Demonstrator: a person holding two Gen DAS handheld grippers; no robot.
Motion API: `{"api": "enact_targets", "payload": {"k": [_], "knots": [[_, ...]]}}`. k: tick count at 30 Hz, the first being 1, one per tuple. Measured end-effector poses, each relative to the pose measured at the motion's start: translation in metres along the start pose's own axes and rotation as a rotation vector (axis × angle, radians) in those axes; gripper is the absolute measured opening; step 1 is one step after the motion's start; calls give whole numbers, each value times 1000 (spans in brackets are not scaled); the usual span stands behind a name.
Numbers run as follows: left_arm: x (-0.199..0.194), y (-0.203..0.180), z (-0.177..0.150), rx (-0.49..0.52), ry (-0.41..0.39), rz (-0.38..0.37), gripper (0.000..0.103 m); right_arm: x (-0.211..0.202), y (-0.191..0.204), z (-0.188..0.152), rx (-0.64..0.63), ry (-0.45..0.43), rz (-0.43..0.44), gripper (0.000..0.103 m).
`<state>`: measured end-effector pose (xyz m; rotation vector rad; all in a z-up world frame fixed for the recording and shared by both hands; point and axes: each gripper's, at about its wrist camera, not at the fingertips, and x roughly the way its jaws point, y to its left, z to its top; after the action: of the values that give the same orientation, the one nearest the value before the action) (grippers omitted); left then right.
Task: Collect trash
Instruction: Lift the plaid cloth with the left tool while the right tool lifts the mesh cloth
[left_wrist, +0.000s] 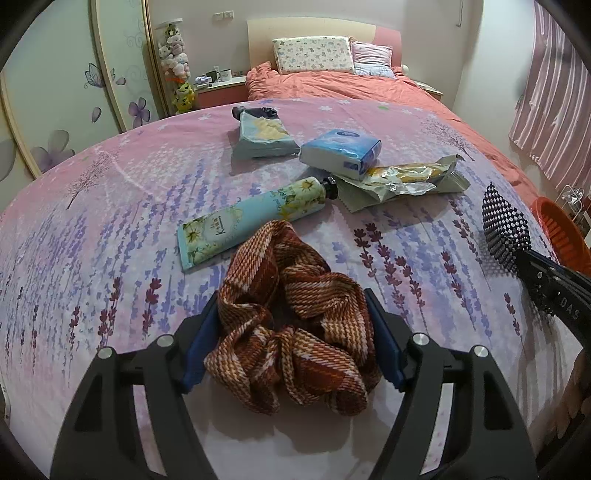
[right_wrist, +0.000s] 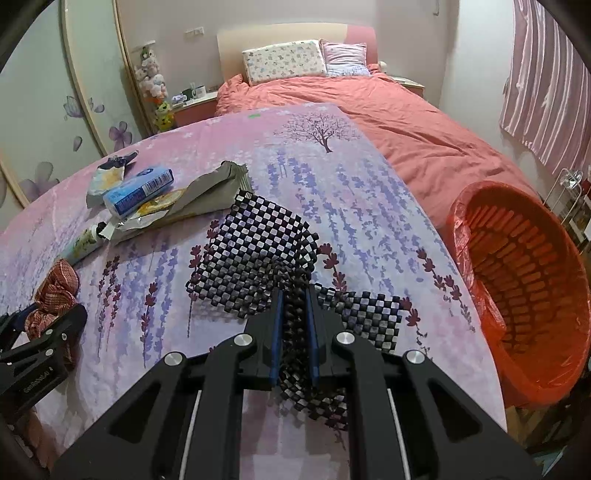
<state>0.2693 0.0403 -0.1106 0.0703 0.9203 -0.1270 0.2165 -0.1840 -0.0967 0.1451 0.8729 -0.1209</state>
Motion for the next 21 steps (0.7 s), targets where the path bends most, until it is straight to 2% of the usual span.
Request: {"api": "enact_targets", "payload": {"k": [21], "knots": [[1, 0, 1, 1, 1, 2, 73, -1, -10, 0, 25, 1, 33, 12]]}}
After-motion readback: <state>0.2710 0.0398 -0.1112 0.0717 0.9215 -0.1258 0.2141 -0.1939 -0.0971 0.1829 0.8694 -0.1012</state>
